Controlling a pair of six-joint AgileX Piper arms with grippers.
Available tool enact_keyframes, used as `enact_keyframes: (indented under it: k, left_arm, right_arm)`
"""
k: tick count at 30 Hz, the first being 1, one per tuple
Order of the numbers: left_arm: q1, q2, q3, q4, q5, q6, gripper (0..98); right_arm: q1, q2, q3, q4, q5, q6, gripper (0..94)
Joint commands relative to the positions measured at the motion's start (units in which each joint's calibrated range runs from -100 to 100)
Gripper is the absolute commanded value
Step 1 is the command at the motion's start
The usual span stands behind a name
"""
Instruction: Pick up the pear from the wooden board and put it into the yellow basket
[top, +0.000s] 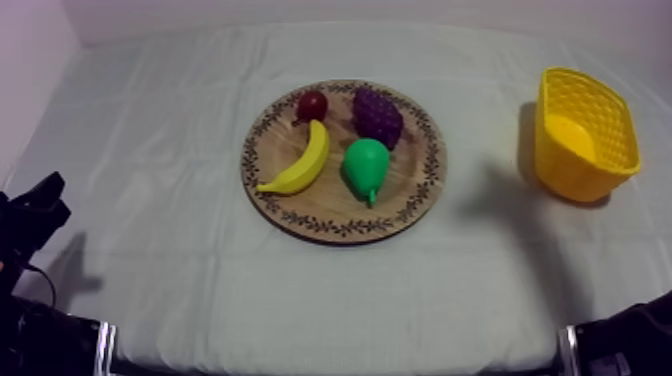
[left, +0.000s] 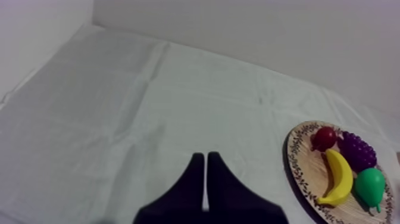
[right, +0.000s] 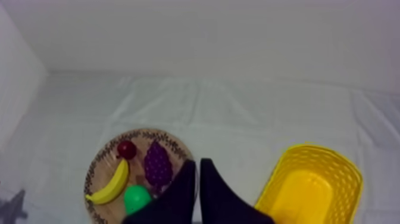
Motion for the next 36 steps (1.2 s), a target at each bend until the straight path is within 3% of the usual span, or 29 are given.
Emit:
enact_keyframes:
  k: [1,14,19,29,36]
  left_arm:
    - [0.0,0.0,0.0,0.01,0.0,0.0,0.1]
    - [0.0,0.0,0.0,0.01,0.0,0.0,0.1]
    - [0.0,0.0,0.0,0.01,0.0,0.0,0.1]
    - [0.0,0.0,0.0,0.01,0.0,0.0,0.1]
    - [0.0,0.0,0.0,0.01,0.0,0.0,0.1]
  right_arm:
    - [-0.6,5.7,0.3,-0.1,0.5,-0.1,0.4]
    - [-9.5,15.6,6.3,-0.1,-4.8,-3.1,0.4]
    - [-13.1,18.7,7.2,0.7,-5.6,-7.0,0.4]
    - [-18.6,24.2,5.2,5.2,-5.3,-17.0,1.1]
    - [-19.9,26.3,4.6,7.0,-6.2,-20.4,6.7]
